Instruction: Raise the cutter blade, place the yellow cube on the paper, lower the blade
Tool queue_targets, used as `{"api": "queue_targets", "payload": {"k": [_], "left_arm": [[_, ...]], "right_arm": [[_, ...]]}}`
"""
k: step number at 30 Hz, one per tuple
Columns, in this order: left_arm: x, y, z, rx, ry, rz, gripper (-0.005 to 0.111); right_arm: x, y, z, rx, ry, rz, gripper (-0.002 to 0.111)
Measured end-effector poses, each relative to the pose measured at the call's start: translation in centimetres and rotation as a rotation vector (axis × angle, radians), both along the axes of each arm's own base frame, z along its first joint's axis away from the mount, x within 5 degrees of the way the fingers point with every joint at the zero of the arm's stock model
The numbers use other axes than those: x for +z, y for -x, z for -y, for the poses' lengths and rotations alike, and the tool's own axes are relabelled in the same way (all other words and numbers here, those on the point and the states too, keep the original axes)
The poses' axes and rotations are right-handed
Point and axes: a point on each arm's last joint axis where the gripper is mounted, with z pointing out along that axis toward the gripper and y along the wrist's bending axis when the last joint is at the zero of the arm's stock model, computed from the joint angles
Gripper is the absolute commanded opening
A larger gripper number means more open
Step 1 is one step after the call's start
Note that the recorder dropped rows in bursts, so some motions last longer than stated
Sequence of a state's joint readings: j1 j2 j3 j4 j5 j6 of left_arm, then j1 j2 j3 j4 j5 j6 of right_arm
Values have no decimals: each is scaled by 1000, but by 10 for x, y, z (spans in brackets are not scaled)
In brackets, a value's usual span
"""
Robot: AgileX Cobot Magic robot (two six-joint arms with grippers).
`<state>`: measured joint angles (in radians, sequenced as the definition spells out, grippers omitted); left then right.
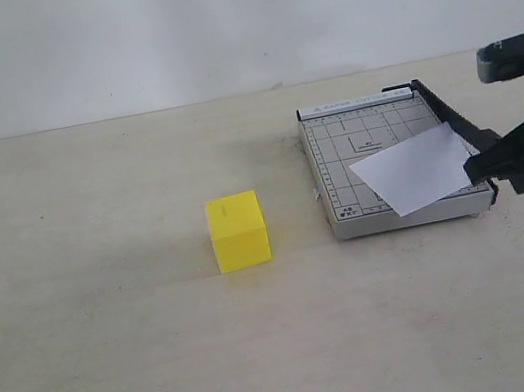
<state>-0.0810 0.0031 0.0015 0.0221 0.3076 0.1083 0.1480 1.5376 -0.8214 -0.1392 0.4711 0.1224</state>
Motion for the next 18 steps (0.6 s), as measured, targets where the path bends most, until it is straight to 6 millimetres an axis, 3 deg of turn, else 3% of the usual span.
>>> {"api": "queue_targets", "payload": {"k": [8,11,12,14,15,16,18], "left_arm": [[0,0,0,0,0,0,4],[0,0,0,0,0,0,4],[0,0,0,0,0,0,4],[0,0,0,0,0,0,4],[0,0,0,0,0,0,4],[0,0,0,0,0,0,4],[0,0,0,0,0,0,4]], "right_arm": [[38,-6,0,-6,-7,99,10],[43,-8,0,-8,-7,102,11],[44,-8,0,-8,-7,104,15],[44,-8,0,5,1,104,44],[44,-9,0,21,10,107,65],[51,-14,-2,56,13,178,68],[59,-18,-4,78,7,245,62]]}}
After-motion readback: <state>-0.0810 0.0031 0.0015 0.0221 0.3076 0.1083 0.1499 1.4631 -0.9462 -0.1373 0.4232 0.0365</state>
